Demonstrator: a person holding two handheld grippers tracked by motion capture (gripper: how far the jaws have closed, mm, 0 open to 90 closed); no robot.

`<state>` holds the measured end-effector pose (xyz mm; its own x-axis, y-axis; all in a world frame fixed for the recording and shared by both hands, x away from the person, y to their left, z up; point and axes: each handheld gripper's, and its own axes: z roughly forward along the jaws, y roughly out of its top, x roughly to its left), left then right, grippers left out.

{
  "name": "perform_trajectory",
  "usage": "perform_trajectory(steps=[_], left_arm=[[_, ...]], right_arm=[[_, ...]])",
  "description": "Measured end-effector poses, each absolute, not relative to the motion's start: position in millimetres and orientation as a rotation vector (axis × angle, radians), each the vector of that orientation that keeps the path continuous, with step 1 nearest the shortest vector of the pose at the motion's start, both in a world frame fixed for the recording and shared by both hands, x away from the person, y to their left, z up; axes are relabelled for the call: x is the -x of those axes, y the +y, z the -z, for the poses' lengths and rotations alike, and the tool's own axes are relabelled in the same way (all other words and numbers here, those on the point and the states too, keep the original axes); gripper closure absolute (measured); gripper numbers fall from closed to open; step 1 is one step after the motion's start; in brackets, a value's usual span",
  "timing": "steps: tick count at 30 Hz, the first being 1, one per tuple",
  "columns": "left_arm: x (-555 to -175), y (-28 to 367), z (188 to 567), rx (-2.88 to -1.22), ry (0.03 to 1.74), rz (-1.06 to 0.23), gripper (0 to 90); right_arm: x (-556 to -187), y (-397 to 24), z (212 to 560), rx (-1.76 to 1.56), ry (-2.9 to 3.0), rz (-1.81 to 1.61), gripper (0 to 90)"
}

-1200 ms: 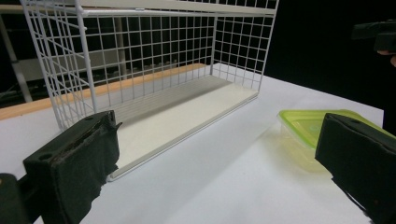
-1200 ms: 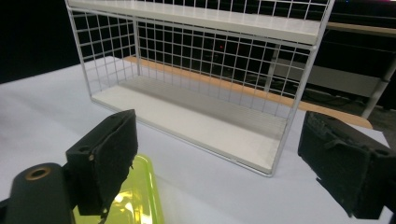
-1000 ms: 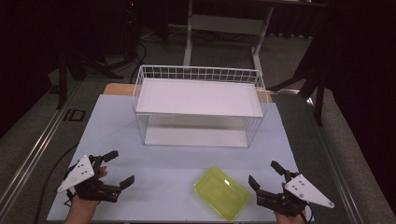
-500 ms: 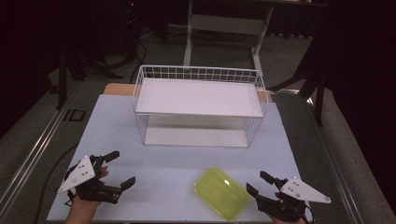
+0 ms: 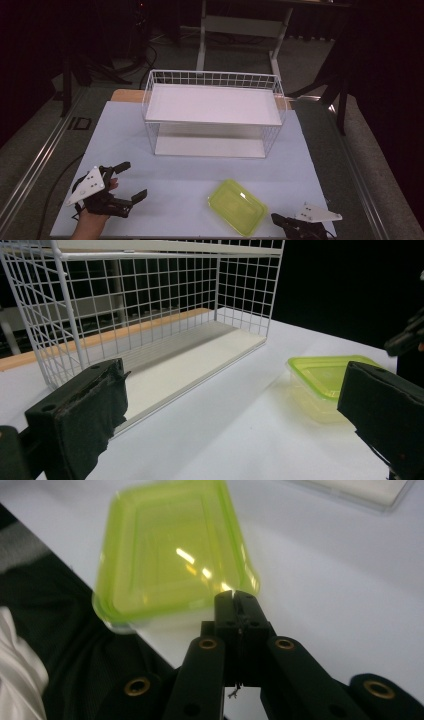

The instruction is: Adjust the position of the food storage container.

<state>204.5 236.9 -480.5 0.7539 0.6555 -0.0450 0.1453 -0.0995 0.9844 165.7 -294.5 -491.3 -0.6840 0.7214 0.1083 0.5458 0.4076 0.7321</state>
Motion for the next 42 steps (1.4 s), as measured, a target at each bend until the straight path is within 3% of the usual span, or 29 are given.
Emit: perform_trajectory(steps=[10,18,42], left_arm=[[-204.3,235.3,479.8,-1.649,0.638,-0.49,0.4],[-204.2,235.3,480.5,-1.653,0.638,-0.487,0.4],[-205.4,233.1,483.7,-1.681,0.633,-0.479,0.4]], right_arm=[[-177.8,-280.2,515.5,-1.187,2.581,-0.958,90.0],[-192.9,-270.3,515.8,-1.209,2.592,-0.994,90.0],[-270.7,-236.0,522.8,-1.151,2.529,-0.951,90.0]])
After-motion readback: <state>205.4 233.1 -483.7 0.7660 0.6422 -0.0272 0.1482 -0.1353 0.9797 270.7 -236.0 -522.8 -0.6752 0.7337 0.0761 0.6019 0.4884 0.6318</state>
